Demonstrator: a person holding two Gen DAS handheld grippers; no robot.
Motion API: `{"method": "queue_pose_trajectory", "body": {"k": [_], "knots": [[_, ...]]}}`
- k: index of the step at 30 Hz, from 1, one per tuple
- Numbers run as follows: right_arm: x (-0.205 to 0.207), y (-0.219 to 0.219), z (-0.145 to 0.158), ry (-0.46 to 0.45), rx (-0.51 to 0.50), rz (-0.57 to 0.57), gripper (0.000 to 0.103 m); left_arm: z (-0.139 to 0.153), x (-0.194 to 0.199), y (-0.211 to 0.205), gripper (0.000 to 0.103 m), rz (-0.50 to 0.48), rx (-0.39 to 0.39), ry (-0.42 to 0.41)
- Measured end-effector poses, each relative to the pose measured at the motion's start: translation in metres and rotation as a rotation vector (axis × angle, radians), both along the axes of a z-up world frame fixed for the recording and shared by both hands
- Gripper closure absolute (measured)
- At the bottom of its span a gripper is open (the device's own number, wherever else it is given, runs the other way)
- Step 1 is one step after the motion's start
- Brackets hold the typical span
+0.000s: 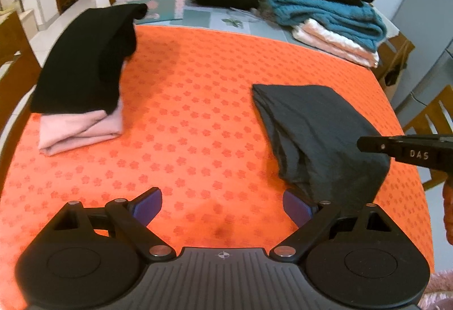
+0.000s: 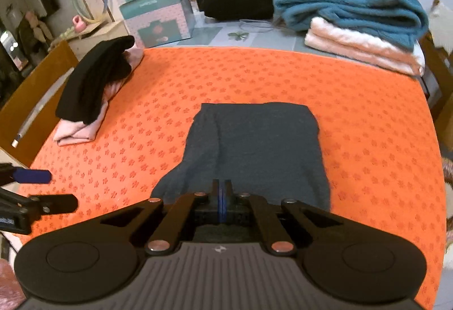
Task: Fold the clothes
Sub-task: 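Grasp an edge of the dark grey garment with the right tool and lift it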
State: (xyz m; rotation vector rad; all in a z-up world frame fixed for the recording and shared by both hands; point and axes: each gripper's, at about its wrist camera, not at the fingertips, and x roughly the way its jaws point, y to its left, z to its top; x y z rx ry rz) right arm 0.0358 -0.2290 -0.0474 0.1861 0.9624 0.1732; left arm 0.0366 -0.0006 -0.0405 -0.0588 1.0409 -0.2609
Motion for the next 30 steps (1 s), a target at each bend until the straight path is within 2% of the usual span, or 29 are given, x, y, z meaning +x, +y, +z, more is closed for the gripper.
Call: {"method": "queue_pose_trajectory", "body": {"k": [4, 8, 9, 13, 15, 16, 18, 19, 25, 30], "knots": [[0.0, 0.007, -0.003, 0.014, 0.0, 0.026, 0.098, -0.001, 0.0, -0.006, 0.01, -0.027, -0.001, 0.005], [0.005, 0.033, -0.01, 0.029, -0.01, 0.11, 0.07, 0.0, -0.002, -0.007, 0.01, -0.032, -0.002, 0.0], [0.007, 0.041, -0.013, 0.034, -0.021, 0.138, 0.067, -0.001, -0.003, -0.005, 0.01, -0.025, -0.003, 0.0], [0.011, 0.071, -0.026, 0.05, -0.107, 0.237, 0.064, -0.001, -0.003, 0.002, 0.01, 0.015, -0.016, 0.004], [0.012, 0.077, -0.03, 0.045, -0.15, 0.262, 0.066, -0.001, -0.003, 0.006, 0.011, 0.035, -0.026, 0.009], [0.012, 0.078, -0.031, 0.041, -0.172, 0.269, 0.07, -0.002, -0.002, 0.008, 0.011, 0.043, -0.031, 0.013], [0.011, 0.077, -0.032, 0.03, -0.197, 0.266, 0.096, -0.003, -0.001, 0.009, 0.013, 0.05, -0.04, 0.021], [0.01, 0.072, -0.03, 0.023, -0.191, 0.251, 0.099, -0.004, -0.001, 0.009, 0.014, 0.043, -0.044, 0.024], [-0.001, 0.026, -0.01, -0.042, -0.153, 0.091, 0.101, -0.009, 0.002, 0.001, 0.022, -0.008, -0.068, 0.043], [-0.022, -0.035, 0.002, -0.059, -0.113, -0.116, 0.102, -0.013, 0.005, -0.017, 0.024, -0.096, -0.067, 0.05]]}}
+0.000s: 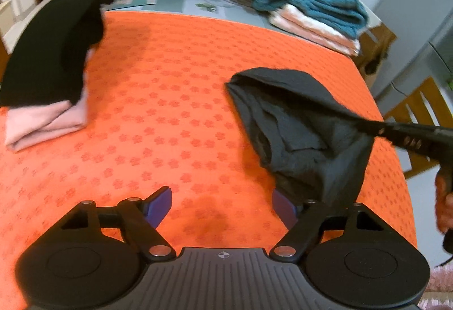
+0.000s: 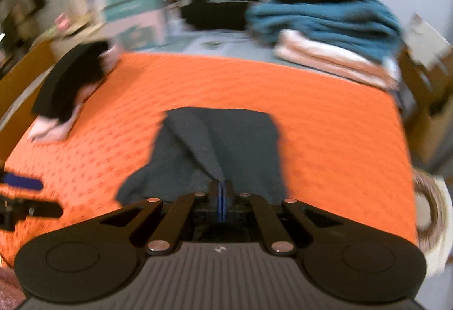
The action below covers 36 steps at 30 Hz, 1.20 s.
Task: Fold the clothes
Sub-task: 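Grasp an edge of the dark grey garment with the right tool and lift it, then grasp the garment with the left tool while the right tool holds it up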
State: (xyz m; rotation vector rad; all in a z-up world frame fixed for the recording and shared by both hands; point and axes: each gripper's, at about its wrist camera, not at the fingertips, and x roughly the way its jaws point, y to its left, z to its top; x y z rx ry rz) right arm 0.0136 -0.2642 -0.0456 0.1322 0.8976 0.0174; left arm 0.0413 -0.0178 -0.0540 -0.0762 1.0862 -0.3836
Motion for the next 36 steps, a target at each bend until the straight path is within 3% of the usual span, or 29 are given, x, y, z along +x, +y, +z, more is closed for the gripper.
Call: {"method": "queue_pose_trajectory", "body": {"k": [5, 10, 13, 15, 19, 21, 25, 30, 36], "knots": [[-0.04, -0.057, -0.007, 0.029, 0.029, -0.195, 0.102, -0.004, 0.002, -0.022, 0.024, -0.105, -0.011, 0.013], [-0.088, -0.094, -0.036, 0.135, 0.061, -0.322, 0.102, -0.011, 0.007, -0.042, 0.024, -0.183, -0.042, 0.032], [-0.107, -0.101, -0.052, 0.207, 0.087, -0.327, 0.102, -0.02, 0.012, -0.052, 0.034, -0.207, -0.075, 0.069], [-0.11, -0.101, -0.053, 0.23, 0.075, -0.307, 0.101, -0.028, 0.015, -0.058, 0.044, -0.222, -0.087, 0.103], [-0.098, -0.095, -0.028, 0.171, -0.002, -0.214, 0.096, -0.034, 0.015, -0.063, 0.056, -0.239, -0.111, 0.141], [-0.086, -0.09, -0.014, 0.13, -0.012, -0.152, 0.081, -0.035, 0.016, -0.061, 0.056, -0.239, -0.13, 0.15], [-0.052, -0.066, 0.001, 0.074, 0.008, -0.007, 0.066, -0.042, 0.018, -0.062, 0.056, -0.276, -0.168, 0.196], [-0.002, -0.022, -0.003, 0.054, 0.051, 0.181, 0.037, -0.049, 0.016, -0.081, 0.055, -0.364, -0.103, 0.177], [0.045, 0.033, -0.022, 0.073, -0.024, 0.331, 0.033, -0.056, 0.01, -0.104, 0.057, -0.472, -0.027, 0.138]]}}
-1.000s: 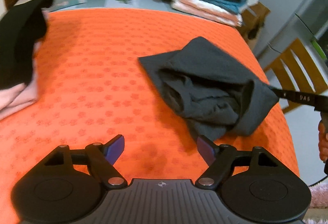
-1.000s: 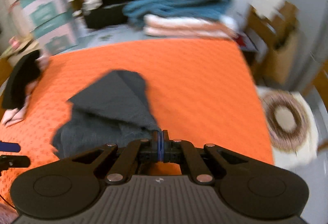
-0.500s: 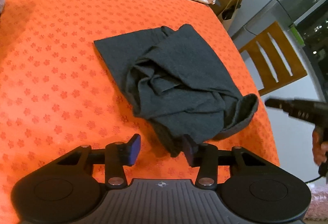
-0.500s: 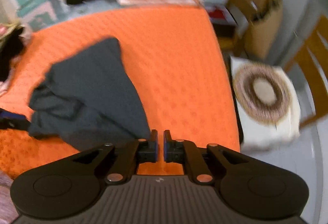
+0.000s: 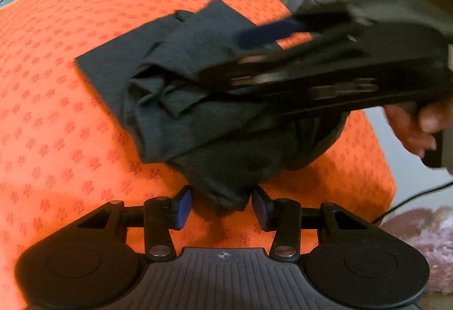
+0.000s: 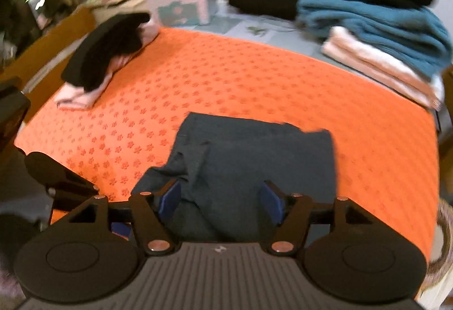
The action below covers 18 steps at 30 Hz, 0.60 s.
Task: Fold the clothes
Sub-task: 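Grasp the garment with the left tool while the right tool holds it up, then hold the garment with both tools and lay it out on the mat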
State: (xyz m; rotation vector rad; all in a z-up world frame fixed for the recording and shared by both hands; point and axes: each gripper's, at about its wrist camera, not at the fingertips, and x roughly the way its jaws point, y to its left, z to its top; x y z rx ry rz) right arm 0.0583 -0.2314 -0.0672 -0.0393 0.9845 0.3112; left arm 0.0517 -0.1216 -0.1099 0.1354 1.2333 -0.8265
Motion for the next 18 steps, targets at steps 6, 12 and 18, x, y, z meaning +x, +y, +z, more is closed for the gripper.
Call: {"method": "queue_pose_trajectory", "body": {"k": [6, 12, 18], "knots": [[0.011, 0.018, -0.017, -0.013, -0.118, 0.031, 0.075, 0.004, -0.006, -0.002, 0.09, -0.009, 0.041, -0.098], [0.011, -0.019, 0.003, -0.045, -0.038, -0.102, 0.1, 0.018, 0.008, 0.024, 0.091, 0.125, 0.036, -0.148], [-0.006, -0.074, 0.049, -0.119, 0.051, -0.259, 0.1, 0.044, 0.052, 0.061, 0.092, 0.269, 0.065, -0.225]]}}
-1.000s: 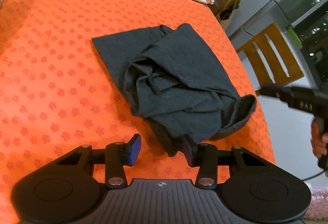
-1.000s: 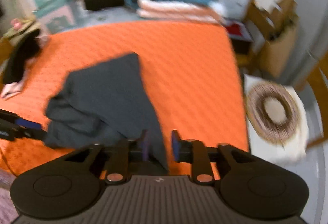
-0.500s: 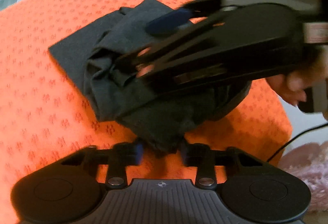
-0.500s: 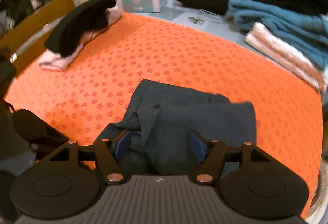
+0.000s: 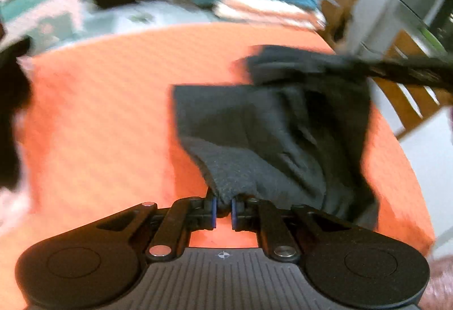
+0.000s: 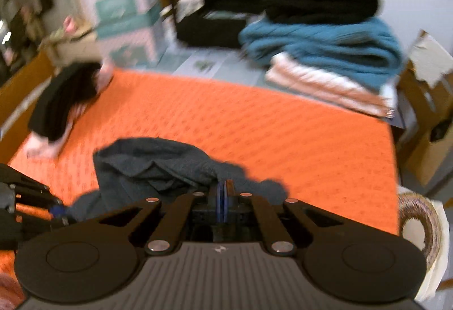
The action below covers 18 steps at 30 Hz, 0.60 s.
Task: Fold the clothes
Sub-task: 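Hold the garment with both tools and lay it out on the mat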
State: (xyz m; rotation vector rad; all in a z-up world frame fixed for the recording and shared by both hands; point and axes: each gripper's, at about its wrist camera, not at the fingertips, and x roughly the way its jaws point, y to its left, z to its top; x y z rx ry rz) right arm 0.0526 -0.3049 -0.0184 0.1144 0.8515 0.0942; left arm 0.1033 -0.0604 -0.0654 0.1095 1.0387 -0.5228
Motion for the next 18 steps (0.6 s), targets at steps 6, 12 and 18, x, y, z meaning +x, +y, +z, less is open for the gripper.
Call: {"method": "queue_pose_trajectory", "body": {"k": [6, 12, 18], "knots": [[-0.025, -0.045, 0.012, 0.024, 0.173, -0.087, 0.1, 0.027, 0.073, 0.018, 0.092, 0.043, 0.07, -0.086], [-0.054, -0.025, -0.02, 0.098, 0.22, -0.064, 0.1, 0.032, 0.129, 0.001, 0.092, 0.031, 0.086, -0.112], [-0.066, 0.014, -0.061, 0.194, 0.153, 0.02, 0.1, 0.02, 0.144, -0.001, 0.083, 0.069, 0.047, -0.066]]}}
